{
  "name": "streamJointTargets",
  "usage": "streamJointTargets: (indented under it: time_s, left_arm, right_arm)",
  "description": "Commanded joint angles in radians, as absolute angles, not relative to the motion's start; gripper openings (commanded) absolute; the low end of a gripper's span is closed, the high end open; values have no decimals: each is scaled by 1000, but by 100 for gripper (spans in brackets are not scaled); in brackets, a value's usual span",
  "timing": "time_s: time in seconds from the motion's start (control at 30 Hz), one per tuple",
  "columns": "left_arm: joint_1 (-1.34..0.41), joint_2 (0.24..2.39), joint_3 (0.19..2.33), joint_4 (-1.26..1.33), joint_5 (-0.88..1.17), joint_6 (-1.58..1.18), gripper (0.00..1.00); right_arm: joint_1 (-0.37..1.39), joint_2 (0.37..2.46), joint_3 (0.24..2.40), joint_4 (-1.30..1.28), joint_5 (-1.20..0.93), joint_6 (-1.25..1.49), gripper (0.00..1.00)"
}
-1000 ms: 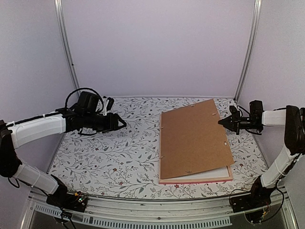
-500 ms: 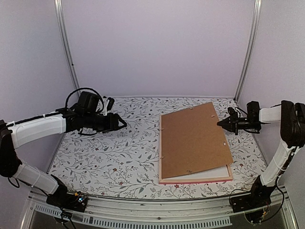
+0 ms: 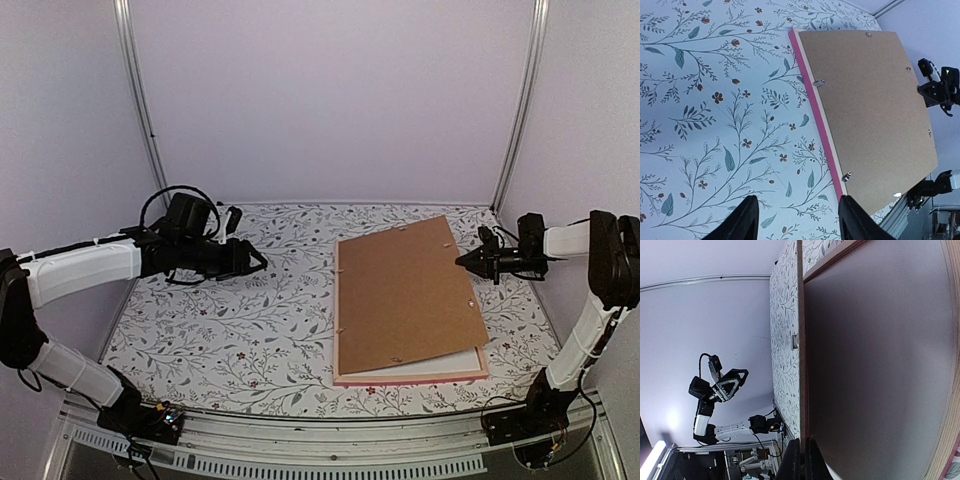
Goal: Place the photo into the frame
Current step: Place the backboard next to the photo.
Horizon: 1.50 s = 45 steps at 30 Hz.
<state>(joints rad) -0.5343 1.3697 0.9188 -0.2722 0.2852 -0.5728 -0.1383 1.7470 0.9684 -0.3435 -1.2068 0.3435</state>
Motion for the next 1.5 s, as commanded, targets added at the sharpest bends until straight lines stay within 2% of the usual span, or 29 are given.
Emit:
streamJointTargets:
  time_s: [0.0, 1.0, 1.47]
  left_arm:
    - [-543, 1367, 919, -252, 294, -563, 57]
    - [-545, 1359, 907, -258, 284, -566, 57]
    - [-545, 1365, 905, -256, 282, -566, 58]
  right_arm:
    - [-147, 1707, 961, -337, -1207, 341, 0]
    - [-161, 1723, 959, -368, -1193, 310, 0]
    - [-143, 1765, 994, -422, -1105, 262, 0]
